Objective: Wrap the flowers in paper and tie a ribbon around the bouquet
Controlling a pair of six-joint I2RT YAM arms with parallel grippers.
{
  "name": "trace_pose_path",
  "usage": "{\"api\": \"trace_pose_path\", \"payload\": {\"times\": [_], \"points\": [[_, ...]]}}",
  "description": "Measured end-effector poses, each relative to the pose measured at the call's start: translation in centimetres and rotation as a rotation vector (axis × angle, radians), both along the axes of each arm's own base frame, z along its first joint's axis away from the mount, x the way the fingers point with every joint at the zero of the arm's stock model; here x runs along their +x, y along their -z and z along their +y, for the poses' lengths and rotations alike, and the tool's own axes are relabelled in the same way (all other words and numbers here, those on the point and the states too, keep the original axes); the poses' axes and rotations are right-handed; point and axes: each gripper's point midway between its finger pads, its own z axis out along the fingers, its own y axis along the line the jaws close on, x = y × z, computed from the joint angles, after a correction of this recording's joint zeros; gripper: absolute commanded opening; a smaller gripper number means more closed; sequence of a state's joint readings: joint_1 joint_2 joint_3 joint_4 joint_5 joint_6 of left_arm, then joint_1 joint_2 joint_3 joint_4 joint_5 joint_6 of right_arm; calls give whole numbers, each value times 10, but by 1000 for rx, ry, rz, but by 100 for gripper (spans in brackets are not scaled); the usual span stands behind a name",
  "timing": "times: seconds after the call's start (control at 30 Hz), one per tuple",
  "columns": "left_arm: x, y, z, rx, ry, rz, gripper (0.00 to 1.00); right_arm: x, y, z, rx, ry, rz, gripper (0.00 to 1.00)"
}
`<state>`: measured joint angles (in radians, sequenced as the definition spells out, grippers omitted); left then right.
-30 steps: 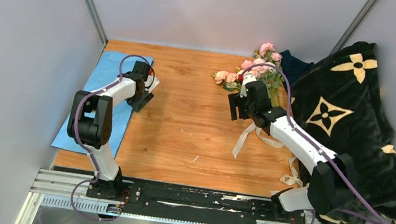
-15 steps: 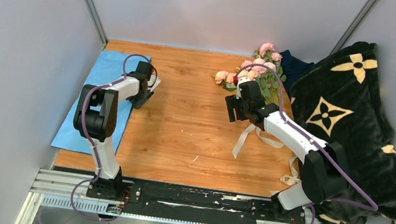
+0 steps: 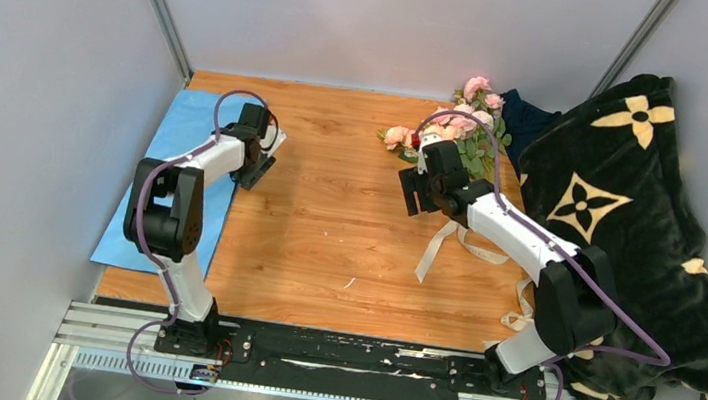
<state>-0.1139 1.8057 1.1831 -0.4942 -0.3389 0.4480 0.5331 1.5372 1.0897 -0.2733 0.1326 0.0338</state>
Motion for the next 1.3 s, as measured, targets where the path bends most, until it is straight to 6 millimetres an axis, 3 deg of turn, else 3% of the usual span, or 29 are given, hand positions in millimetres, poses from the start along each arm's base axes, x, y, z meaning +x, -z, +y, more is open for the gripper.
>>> {"api": "trace_pose_path", "payload": {"times": [0.13, 0.3, 0.7, 1.03, 1.2, 1.3], "points": [[3, -9, -1, -9, -3, -27, 52, -2, 4, 1, -8, -5, 11, 76], [3, -3, 1, 6, -10, -13, 47, -3, 8, 0, -20, -8, 25, 75], [7, 18, 8, 50, -30, 10, 46, -5, 13, -4, -48, -3, 41, 75], [13, 14, 18, 105, -48, -28, 38, -6, 13, -5, -55, -7, 41, 75], [15, 11, 27, 127, -64, -43, 42, -6, 13, -5, -56, -10, 41, 75], [15, 11, 36, 155, -69, -50, 37, -6, 14, -5, -58, -9, 41, 75]]}}
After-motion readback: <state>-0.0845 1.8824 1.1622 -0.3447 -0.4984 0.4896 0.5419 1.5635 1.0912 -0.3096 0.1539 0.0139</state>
